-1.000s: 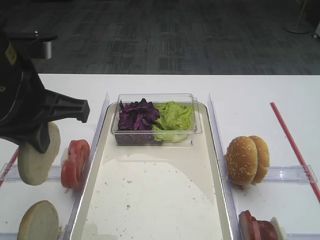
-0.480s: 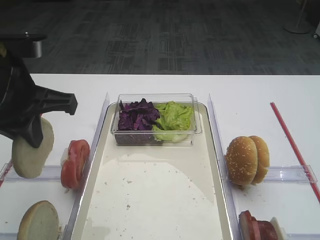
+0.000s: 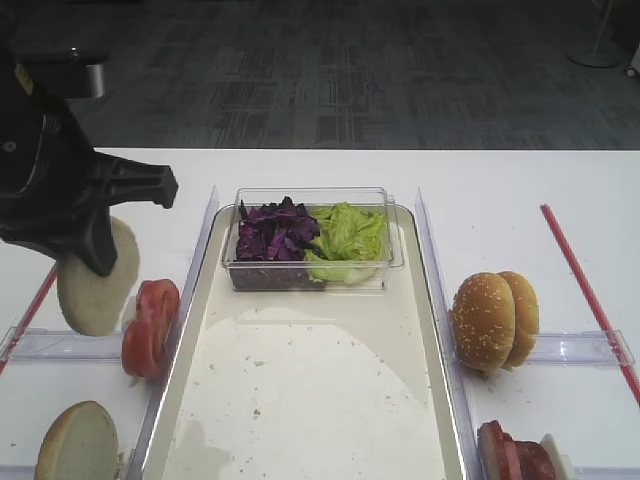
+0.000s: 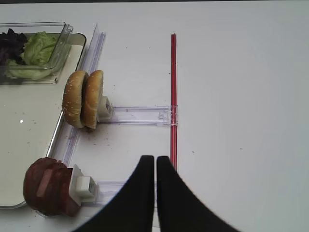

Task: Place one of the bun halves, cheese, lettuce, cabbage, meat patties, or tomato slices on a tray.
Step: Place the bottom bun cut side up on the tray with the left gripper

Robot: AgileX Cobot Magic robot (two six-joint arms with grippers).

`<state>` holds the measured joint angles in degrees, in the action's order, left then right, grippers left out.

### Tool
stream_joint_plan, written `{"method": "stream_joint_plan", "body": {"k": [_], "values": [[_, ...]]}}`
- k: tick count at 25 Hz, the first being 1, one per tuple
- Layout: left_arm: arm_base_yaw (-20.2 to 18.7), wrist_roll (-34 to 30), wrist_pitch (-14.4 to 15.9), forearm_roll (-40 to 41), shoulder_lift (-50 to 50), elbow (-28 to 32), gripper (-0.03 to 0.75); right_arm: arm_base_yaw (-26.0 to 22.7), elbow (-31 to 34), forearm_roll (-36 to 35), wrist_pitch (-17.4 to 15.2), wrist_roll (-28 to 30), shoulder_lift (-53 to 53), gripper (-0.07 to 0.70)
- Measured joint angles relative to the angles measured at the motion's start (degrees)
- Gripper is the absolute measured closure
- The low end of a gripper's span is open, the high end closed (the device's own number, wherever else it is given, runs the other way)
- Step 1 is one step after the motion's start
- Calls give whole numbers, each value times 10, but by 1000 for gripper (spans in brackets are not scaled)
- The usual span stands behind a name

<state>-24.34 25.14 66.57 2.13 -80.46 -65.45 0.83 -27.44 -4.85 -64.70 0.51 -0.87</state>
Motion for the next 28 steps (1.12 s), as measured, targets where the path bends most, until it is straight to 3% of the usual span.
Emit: {"method": "stream_joint_plan", "body": {"k": [2,8,15,20,28], "values": [[0,-20,-12,-33,0,0,684,0,0,0,0,0,0,148],[0,-96,-84,-183,0,0,685,0,0,0,0,0,0,148],[0,-240,-147,-391,0,0,685,0,0,0,0,0,0,148],[0,-305,-166,-487,0,0,685,0,0,0,0,0,0,148],[0,-332,-168,-525,-41,0,685,0,0,0,0,0,0,148]]}}
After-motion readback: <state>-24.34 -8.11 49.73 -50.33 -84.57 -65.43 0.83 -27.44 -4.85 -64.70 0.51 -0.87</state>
